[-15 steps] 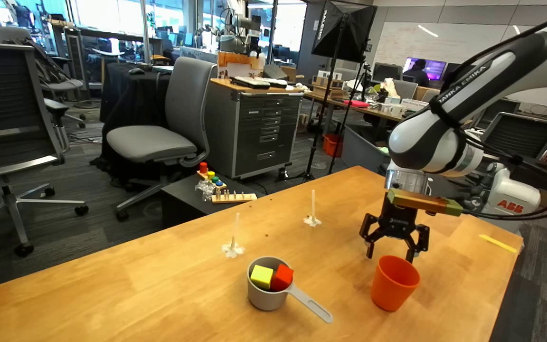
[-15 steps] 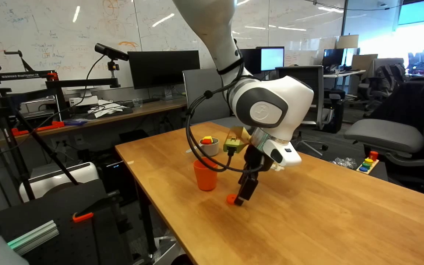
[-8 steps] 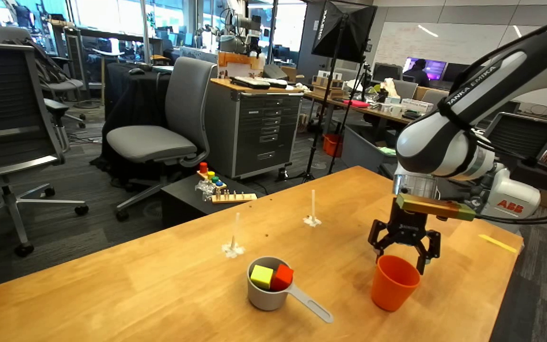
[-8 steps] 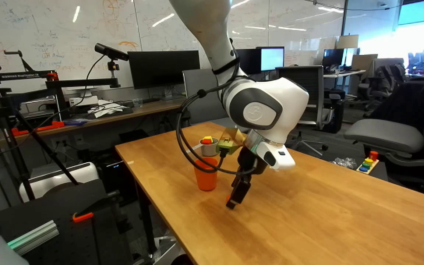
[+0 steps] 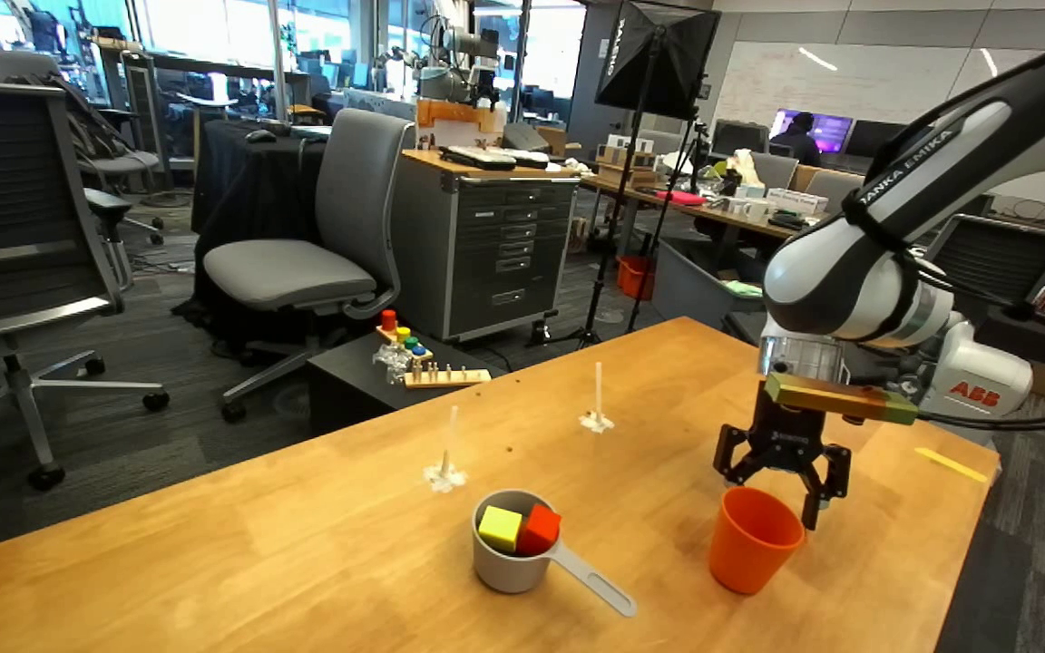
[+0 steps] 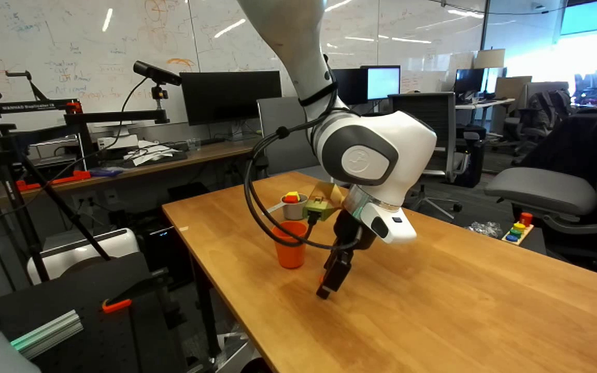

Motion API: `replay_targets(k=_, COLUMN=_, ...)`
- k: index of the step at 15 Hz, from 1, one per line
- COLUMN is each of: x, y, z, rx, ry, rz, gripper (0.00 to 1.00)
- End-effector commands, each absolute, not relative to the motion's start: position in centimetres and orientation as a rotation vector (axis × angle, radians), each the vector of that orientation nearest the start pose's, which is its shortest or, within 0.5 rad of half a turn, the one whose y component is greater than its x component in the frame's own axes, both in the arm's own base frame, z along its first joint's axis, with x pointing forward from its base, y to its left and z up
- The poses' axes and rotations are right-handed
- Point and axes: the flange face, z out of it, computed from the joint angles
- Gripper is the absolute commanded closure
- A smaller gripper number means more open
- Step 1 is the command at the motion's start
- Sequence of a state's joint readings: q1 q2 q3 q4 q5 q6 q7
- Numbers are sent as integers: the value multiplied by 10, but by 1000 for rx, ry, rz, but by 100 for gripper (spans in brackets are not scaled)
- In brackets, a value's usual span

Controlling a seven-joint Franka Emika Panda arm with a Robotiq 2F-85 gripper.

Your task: Put the three blocks in the gray cup then put the orange disks in the orange cup

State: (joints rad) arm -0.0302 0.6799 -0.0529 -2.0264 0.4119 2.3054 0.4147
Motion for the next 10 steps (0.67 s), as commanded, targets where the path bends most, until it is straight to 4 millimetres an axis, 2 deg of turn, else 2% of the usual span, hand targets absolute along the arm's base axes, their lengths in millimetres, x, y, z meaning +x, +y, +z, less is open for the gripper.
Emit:
replay_targets(k=1, x=542, y=-45, z=88, rx=-2685, ry=1163, rz=594, gripper=42)
replay_targets(k=6, x=547, y=-50, z=96, rx=-2672, ry=1144, rz=562, gripper=80)
replay_targets(k=7, x=547, y=-50, z=99, rx=-2667, ry=1138, rz=558, gripper=83)
replay_targets(k=8, x=548, y=-51, z=102, rx=-2659, ry=1129, rz=552, gripper=82)
replay_targets(k=10, x=551, y=-46, z=120, rx=-2639, ry=1081, rz=523, gripper=81)
